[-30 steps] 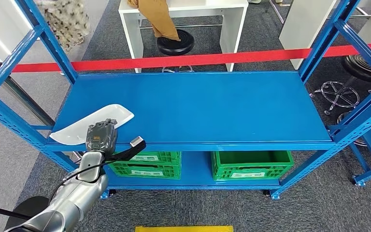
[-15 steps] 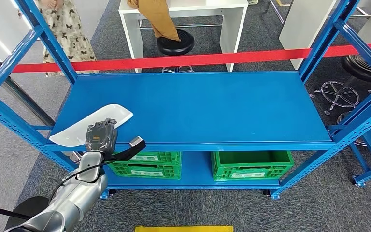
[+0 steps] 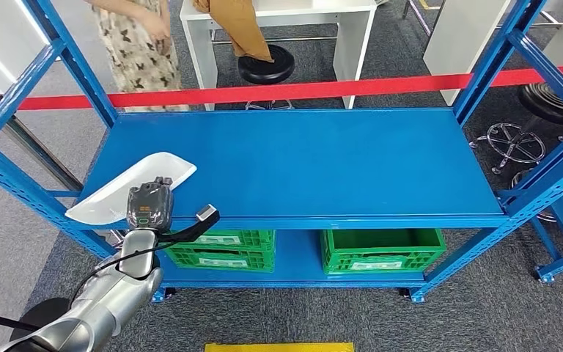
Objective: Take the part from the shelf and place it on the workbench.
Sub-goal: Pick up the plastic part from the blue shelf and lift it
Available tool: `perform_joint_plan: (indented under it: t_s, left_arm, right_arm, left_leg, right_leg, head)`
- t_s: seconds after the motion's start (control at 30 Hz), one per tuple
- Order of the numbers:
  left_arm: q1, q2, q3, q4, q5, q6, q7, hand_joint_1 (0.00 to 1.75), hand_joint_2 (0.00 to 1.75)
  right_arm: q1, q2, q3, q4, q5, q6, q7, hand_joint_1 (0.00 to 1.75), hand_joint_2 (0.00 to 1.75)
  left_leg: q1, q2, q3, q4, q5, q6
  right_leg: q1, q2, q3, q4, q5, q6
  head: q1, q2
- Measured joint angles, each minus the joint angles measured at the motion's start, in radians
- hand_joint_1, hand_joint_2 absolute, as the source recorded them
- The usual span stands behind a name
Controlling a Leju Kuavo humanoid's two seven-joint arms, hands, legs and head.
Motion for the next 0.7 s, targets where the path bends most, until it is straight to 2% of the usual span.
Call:
perform_joint_plan:
  t_s: [0.27, 0.47, 0.7]
  left_arm:
    - [0.002, 0.006, -0.014, -0.007, 0.0, 0.002, -0.025, 1.75, 1.75]
    - [0.04, -0.019, 0.042, -0.091, 0.005, 0.002, -0.173, 1.75, 1.75]
    - [0.094, -0.1, 0.082, -0.264, 0.01, 0.004, -0.319, 1.75, 1.75]
  right_arm:
    - [0.0, 0.0, 0.0, 0.0, -0.001, 0.001, -0.001, 0.0, 0.0]
    - [0.002, 0.0, -0.004, 0.0, -0.012, 0.001, 0.005, 0.0, 0.0]
    - [0.004, 0.0, -0.007, 0.0, -0.013, -0.002, 0.031, 0.0, 0.0]
  left_leg:
    - [0.0, 0.0, 0.0, 0.0, 0.0, 0.0]
    - [0.0, 0.0, 0.0, 0.0, 0.0, 0.0]
    - [0.0, -0.001, 0.0, 0.0, -0.001, 0.0]
  right_leg:
    - [0.0, 0.0, 0.0, 0.0, 0.0, 0.0]
    - [0.0, 0.0, 0.0, 0.0, 0.0, 0.0]
    - [0.0, 0.0, 0.0, -0.001, -0.001, 0.001]
  head:
    - [0.0, 0.0]
    - [0.0, 0.0]
    - [0.0, 0.0]
